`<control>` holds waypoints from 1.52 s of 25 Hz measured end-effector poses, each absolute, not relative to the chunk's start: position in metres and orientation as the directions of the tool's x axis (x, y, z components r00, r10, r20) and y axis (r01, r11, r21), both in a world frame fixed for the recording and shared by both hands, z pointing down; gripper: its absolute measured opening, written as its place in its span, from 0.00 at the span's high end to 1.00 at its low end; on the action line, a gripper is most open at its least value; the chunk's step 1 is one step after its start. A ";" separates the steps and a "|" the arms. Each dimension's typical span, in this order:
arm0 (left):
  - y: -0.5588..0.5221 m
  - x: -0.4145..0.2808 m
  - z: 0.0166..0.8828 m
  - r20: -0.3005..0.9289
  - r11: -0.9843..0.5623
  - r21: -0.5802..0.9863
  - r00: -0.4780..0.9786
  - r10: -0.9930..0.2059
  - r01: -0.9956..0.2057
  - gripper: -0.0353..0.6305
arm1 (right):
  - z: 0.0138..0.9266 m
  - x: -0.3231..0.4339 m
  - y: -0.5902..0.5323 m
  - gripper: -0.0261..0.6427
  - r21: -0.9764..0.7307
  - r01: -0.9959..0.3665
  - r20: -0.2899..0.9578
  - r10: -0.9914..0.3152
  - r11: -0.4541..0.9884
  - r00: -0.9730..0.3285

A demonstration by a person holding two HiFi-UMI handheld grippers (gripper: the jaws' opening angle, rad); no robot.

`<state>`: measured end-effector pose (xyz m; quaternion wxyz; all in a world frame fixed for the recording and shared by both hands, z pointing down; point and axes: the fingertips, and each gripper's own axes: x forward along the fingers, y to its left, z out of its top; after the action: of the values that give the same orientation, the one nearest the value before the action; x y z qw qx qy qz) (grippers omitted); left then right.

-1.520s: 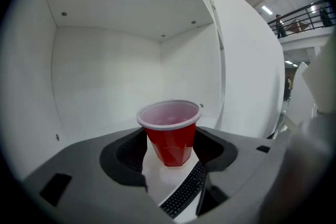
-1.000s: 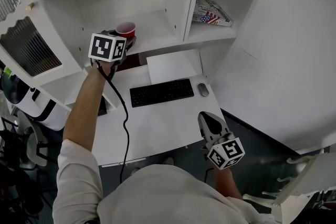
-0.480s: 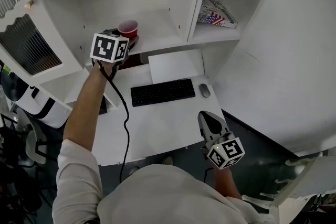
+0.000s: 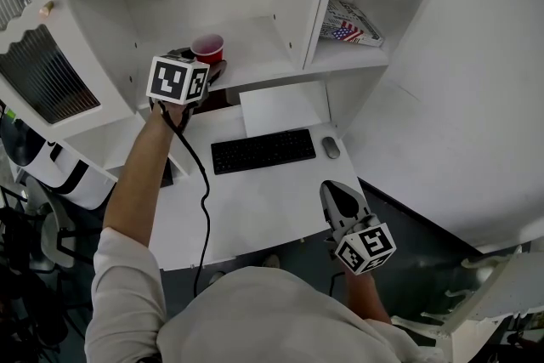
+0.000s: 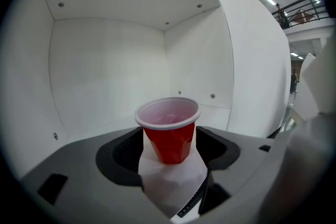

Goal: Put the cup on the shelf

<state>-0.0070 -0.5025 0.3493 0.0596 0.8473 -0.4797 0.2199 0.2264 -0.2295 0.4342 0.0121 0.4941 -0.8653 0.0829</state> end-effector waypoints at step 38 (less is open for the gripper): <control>-0.416 -0.018 0.306 0.253 -0.568 -0.117 0.528 -0.811 -0.815 0.45 | 0.422 0.203 -0.224 0.95 -0.104 -0.851 0.102 -0.846 0.514 -0.524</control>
<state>-0.0183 -0.4162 0.3055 0.0076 0.8741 -0.4649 0.1405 0.2031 -0.2235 0.4218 0.0193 0.4877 -0.8700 0.0705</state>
